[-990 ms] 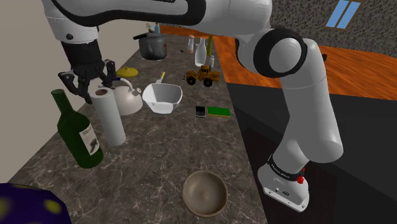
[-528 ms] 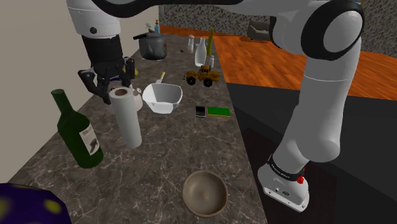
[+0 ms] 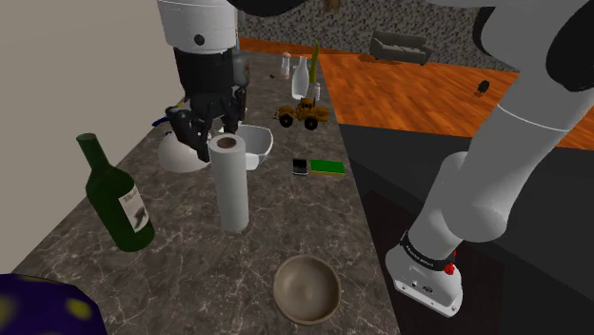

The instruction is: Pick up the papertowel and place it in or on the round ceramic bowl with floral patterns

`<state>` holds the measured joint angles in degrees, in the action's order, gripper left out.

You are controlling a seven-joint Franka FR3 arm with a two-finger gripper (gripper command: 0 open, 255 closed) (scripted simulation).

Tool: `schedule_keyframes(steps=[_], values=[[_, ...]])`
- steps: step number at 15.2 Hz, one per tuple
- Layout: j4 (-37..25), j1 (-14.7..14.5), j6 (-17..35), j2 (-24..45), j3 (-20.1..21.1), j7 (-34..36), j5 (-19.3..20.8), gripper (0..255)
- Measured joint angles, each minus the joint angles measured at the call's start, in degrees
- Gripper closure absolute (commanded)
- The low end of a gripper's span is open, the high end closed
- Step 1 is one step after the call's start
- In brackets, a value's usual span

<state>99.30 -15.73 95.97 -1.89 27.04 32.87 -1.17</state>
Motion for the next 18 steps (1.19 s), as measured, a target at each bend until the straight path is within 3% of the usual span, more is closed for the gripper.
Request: schedule_keyframes(steps=[7,14,18], values=[[12.7,-1.3,-2.4,-16.5,-1.3,-1.7,-7.0,255],[21.7,-4.9,-7.8,-31.6,-3.1,-1.6,-12.0,255],[23.8,-5.5,-7.7,-33.7,-3.0,-1.3,-12.8,255]])
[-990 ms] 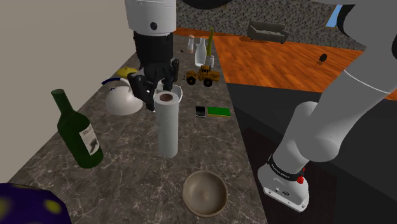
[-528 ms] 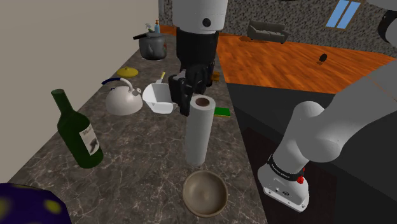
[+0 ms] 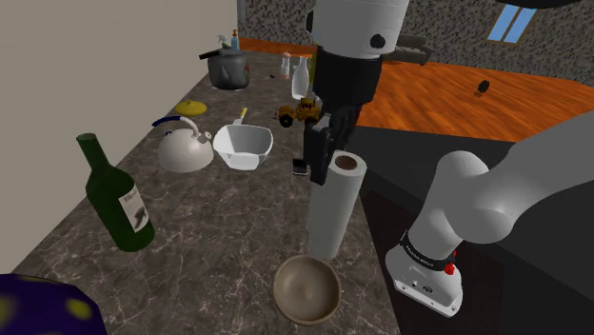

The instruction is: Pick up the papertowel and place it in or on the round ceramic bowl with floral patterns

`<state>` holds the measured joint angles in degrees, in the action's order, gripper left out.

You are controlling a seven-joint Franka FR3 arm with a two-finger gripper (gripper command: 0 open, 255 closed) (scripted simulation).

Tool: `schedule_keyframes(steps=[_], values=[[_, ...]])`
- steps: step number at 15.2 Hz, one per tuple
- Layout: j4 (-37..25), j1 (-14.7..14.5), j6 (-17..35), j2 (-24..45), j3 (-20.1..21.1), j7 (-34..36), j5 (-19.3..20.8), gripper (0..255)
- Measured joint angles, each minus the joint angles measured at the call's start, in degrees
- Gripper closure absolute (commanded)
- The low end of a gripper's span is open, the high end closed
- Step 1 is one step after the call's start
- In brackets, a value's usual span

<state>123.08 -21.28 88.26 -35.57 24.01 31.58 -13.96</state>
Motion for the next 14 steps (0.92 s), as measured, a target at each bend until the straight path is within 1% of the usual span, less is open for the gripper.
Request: schedule_keyframes(steps=[14], values=[[11.2,-0.9,9.9,-1.4,1.9,-0.6,-1.7,255]])
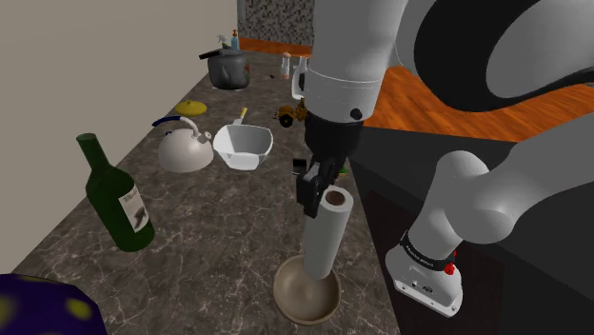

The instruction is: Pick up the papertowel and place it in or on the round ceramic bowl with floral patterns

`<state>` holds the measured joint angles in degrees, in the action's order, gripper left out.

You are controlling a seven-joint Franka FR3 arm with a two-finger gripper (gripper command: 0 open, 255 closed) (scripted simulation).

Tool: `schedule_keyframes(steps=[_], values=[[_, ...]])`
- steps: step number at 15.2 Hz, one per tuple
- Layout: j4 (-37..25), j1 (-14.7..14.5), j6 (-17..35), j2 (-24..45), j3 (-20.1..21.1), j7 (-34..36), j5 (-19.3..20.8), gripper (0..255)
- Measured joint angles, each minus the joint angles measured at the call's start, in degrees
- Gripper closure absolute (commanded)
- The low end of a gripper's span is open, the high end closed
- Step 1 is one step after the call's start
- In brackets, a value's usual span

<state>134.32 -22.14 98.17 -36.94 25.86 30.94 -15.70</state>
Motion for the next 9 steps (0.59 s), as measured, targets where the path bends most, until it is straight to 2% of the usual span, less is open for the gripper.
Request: schedule_keyframes(steps=[9], values=[[6.8,-0.5,7.2,0.4,1.7,-0.3,-1.3,255]])
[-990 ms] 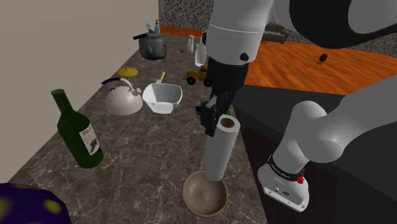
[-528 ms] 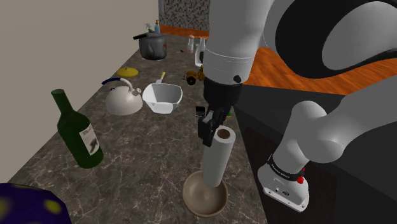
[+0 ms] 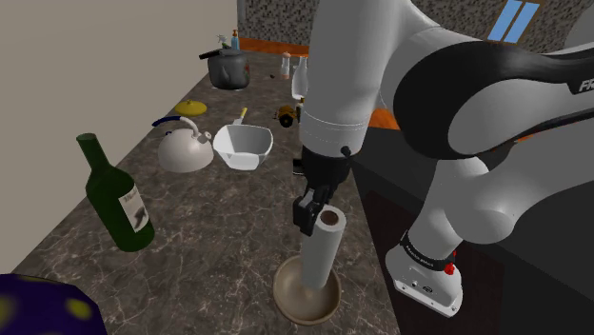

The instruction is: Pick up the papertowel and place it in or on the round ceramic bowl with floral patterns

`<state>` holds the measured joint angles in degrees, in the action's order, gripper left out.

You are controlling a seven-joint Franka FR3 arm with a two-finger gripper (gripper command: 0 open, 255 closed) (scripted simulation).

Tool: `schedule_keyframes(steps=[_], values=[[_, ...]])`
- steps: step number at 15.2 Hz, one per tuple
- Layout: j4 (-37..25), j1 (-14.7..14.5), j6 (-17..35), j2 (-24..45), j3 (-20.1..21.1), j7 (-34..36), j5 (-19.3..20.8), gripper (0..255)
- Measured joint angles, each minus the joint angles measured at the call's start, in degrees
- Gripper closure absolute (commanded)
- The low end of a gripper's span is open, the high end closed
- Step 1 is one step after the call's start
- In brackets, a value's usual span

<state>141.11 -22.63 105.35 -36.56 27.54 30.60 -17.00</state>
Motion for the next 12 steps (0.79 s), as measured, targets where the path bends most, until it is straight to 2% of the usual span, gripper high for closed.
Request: schedule_keyframes(steps=[4,10,11,12], values=[[2.3,-0.1,3.0,0.8,0.8,-0.1,-0.5,255],[3.0,-0.2,3.8,0.7,0.9,-0.1,-0.6,255],[3.0,-0.2,3.8,0.7,0.9,-0.1,-0.6,0],[3.0,-0.2,3.8,0.7,0.9,-0.1,-0.6,0]])
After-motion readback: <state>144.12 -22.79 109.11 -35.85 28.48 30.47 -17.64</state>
